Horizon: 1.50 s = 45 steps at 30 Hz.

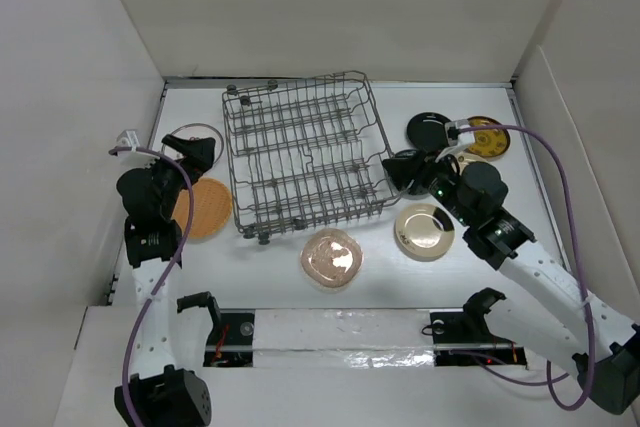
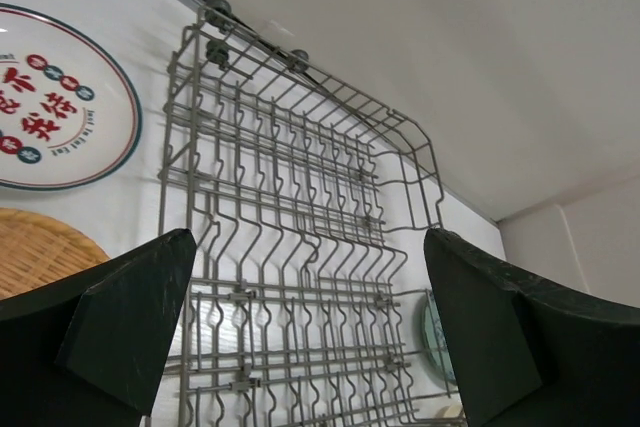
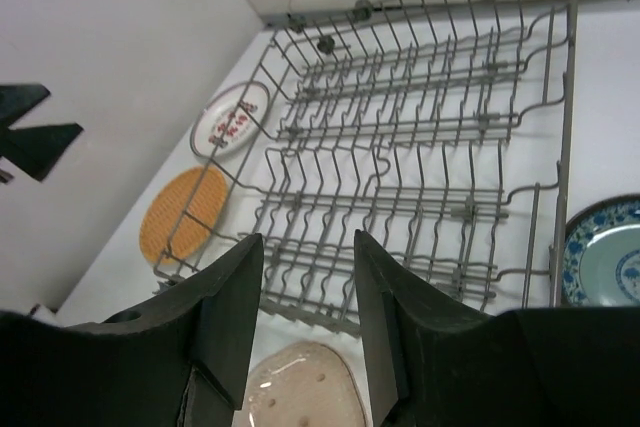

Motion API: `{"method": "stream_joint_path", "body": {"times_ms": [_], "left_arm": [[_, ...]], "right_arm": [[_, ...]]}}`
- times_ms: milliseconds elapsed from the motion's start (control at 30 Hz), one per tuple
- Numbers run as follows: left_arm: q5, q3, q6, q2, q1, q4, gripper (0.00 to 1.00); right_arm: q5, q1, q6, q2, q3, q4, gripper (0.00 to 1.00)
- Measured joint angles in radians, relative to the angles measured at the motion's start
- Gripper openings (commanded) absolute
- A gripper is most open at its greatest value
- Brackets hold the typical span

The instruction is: Load the plates into the dish rack

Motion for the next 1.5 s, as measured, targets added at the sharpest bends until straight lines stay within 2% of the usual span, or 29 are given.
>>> {"method": "stream_joint_path", "body": {"times_ms": [100,300,333,367,400,600,633,700,733,767,833,900,1033,1233,1500], "left_arm": [[-0.048,-0.003,0.01,0.023,0.0,0.014,0.99],[-0.106,-0.012,0.01,0.103,0.0,0.061,0.99],[-0.115,-0.011,0.014,0.117,0.0,0.061,0.66],[-0.129,-0.01,0.016,0.134,0.0,0.061,0.26],[-0.142,-0.006,0.022,0.153,0.0,0.056,0.0],[-0.206,0.08,0.064,0.32,0.025,0.002,0.0],[-0.219,0.098,0.072,0.349,0.029,-0.01,0.13],[-0.255,0.136,0.097,0.405,0.031,-0.034,0.31],[-0.274,0.153,0.108,0.43,0.034,-0.043,0.48],[-0.295,0.168,0.119,0.454,0.035,-0.052,0.55],[-0.335,0.197,0.138,0.503,0.043,-0.067,0.61],[-0.371,0.237,0.161,0.567,0.055,-0.09,0.61],[-0.42,0.322,0.201,0.727,0.082,-0.121,0.55],[-0.423,0.355,0.211,0.886,0.138,-0.154,0.5],[-0.334,0.392,0.175,1.049,0.164,-0.114,0.49]], "right_arm": [[0.003,0.025,-0.004,0.021,-0.001,-0.018,0.42],[0.006,0.062,-0.015,0.025,-0.001,-0.012,0.12],[0.006,0.065,-0.019,0.028,-0.001,-0.012,0.0],[0.006,0.071,-0.021,0.03,-0.001,-0.012,0.0],[0.006,0.077,-0.018,0.033,-0.001,-0.013,0.0],[0.009,0.101,-0.026,0.023,-0.001,-0.017,0.01],[0.014,0.103,-0.027,0.018,-0.001,-0.021,0.04],[0.023,0.105,-0.03,0.004,-0.001,-0.027,0.08],[0.025,0.106,-0.031,-0.002,-0.001,-0.027,0.13],[0.025,0.107,-0.031,-0.006,-0.001,-0.026,0.16],[0.024,0.108,-0.034,-0.008,-0.001,-0.026,0.2],[0.024,0.108,-0.034,-0.003,-0.001,-0.026,0.21],[0.02,0.108,-0.034,0.005,-0.001,-0.027,0.22],[0.021,0.111,-0.034,-0.005,-0.001,-0.028,0.25],[0.026,0.115,-0.038,-0.026,-0.001,-0.027,0.27]]}}
